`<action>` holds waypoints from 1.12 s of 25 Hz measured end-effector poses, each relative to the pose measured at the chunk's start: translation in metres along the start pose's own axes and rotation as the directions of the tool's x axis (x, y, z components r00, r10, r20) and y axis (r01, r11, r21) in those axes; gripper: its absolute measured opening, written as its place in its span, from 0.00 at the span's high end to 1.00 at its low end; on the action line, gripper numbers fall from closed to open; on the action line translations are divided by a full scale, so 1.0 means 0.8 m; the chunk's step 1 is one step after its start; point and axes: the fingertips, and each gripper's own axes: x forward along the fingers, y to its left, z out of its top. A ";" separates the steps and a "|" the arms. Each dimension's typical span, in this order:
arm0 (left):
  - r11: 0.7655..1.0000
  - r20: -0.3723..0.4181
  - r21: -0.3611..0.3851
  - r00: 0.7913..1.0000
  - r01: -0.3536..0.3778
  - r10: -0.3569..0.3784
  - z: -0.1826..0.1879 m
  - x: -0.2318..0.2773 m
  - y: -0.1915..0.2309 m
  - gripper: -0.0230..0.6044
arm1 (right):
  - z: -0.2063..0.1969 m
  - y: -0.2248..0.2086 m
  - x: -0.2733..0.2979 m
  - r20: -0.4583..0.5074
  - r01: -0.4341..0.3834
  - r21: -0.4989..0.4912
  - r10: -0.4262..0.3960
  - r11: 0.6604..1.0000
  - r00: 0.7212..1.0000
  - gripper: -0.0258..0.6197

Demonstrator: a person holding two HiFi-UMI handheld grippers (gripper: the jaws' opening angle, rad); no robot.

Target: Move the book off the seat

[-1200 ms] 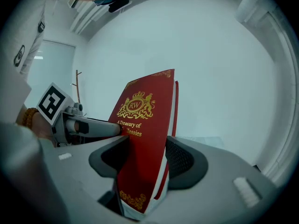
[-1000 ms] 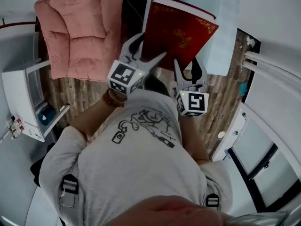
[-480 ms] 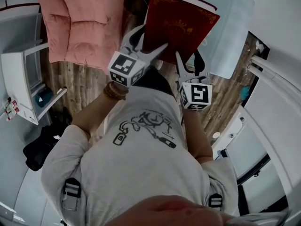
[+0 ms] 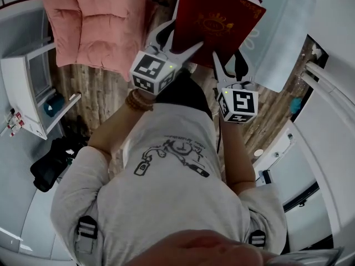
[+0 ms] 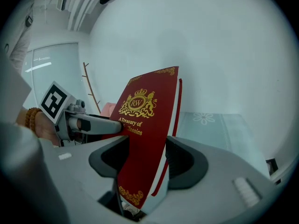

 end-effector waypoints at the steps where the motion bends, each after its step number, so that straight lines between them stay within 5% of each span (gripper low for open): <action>1: 1.000 -0.007 -0.009 1.000 0.000 0.000 -0.006 0.005 0.007 0.38 | -0.005 -0.002 0.008 -0.010 -0.002 0.006 0.002 1.000 1.000 0.58; 28: 0.991 -0.188 -0.132 0.981 0.028 -0.053 -0.156 0.103 0.115 0.37 | -0.147 -0.035 0.144 -0.198 0.007 0.117 0.016 0.993 0.980 0.54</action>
